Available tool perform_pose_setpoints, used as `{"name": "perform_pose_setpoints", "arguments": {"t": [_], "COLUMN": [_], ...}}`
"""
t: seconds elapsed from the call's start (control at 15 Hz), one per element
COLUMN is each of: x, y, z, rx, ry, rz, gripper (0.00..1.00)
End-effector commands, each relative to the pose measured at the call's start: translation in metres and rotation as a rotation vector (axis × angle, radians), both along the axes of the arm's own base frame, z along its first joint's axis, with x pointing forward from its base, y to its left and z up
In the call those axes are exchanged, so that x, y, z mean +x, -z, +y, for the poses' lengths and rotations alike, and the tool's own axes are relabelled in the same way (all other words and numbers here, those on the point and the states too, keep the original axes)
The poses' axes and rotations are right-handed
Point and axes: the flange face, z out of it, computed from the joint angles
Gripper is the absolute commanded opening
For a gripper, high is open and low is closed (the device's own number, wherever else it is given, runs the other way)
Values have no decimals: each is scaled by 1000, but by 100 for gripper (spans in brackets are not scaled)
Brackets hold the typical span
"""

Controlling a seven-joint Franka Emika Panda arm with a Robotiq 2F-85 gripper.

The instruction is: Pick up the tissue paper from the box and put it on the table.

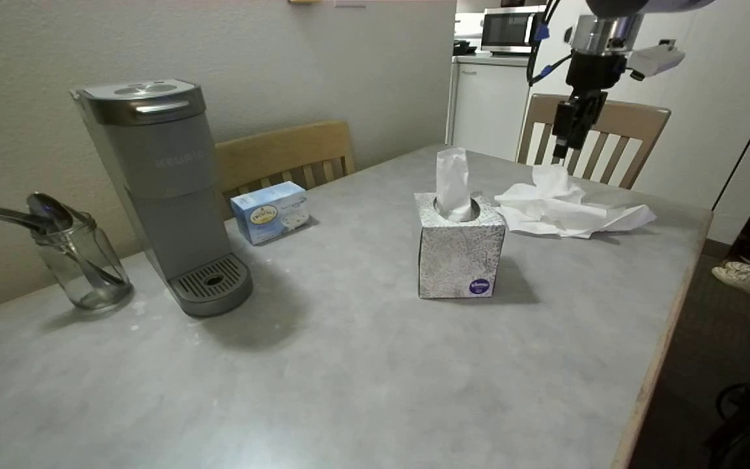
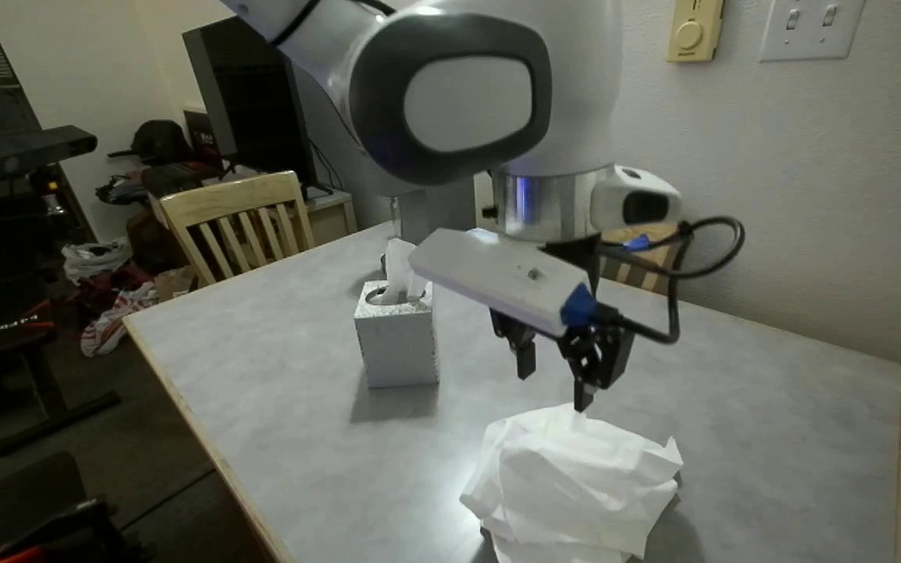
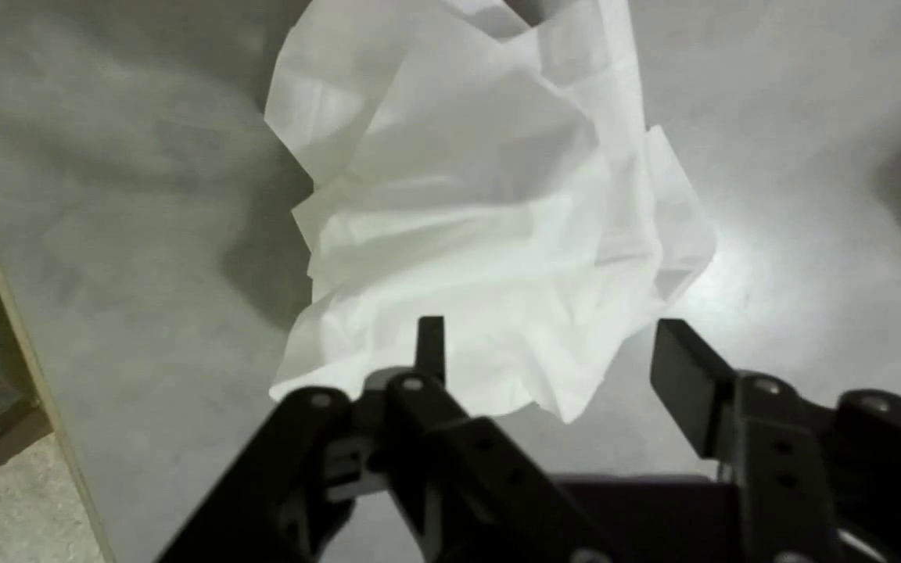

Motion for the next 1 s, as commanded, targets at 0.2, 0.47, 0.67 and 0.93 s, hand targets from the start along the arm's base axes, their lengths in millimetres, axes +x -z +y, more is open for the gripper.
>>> {"name": "perform_pose_setpoints", "arguments": {"t": [0.2, 0.47, 0.67, 0.93], "x": [6, 17, 20, 21], "y": [-89, -116, -115, -117], "z": [57, 104, 113, 120], "rx": [-43, -5, 2, 8], "ry": [-10, -9, -15, -15], "rz": [-40, -20, -20, -12], "gripper": [100, 100, 100, 100]}}
